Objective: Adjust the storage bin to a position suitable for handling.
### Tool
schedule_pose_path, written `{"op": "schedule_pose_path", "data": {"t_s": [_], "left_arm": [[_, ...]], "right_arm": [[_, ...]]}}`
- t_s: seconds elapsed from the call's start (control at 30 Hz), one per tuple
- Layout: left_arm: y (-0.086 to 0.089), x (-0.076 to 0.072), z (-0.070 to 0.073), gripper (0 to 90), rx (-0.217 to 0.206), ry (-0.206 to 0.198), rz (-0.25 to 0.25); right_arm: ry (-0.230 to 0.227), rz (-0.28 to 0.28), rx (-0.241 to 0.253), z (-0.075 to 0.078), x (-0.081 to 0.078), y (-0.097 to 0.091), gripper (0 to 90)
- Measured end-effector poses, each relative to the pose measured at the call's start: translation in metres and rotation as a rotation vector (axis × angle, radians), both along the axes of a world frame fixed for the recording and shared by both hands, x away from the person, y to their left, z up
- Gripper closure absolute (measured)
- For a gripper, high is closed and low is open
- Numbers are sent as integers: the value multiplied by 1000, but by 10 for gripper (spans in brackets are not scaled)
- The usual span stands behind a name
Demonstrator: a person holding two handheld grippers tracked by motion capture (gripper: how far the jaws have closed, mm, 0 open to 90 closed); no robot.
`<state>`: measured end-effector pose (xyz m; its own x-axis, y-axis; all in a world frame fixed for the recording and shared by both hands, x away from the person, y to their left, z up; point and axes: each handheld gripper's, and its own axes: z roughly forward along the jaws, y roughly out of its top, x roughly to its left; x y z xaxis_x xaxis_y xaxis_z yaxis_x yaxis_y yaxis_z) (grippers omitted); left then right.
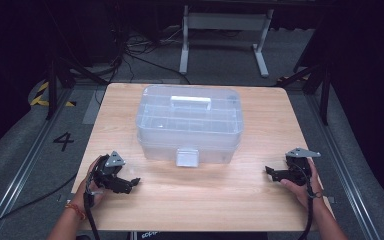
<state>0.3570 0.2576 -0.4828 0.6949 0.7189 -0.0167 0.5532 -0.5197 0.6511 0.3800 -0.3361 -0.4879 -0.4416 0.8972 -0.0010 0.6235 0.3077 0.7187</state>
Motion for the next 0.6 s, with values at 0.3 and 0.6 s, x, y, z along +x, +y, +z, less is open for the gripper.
{"op": "schedule_pose_path", "data": {"t_s": [0.3, 0.6], "left_arm": [[0, 0, 0, 1, -3, 0, 3], [2, -1, 0, 1, 0, -4, 4]], "right_arm": [[1, 4, 1, 0, 0, 0, 33], [3, 4, 3, 0, -1, -1, 33]]}}
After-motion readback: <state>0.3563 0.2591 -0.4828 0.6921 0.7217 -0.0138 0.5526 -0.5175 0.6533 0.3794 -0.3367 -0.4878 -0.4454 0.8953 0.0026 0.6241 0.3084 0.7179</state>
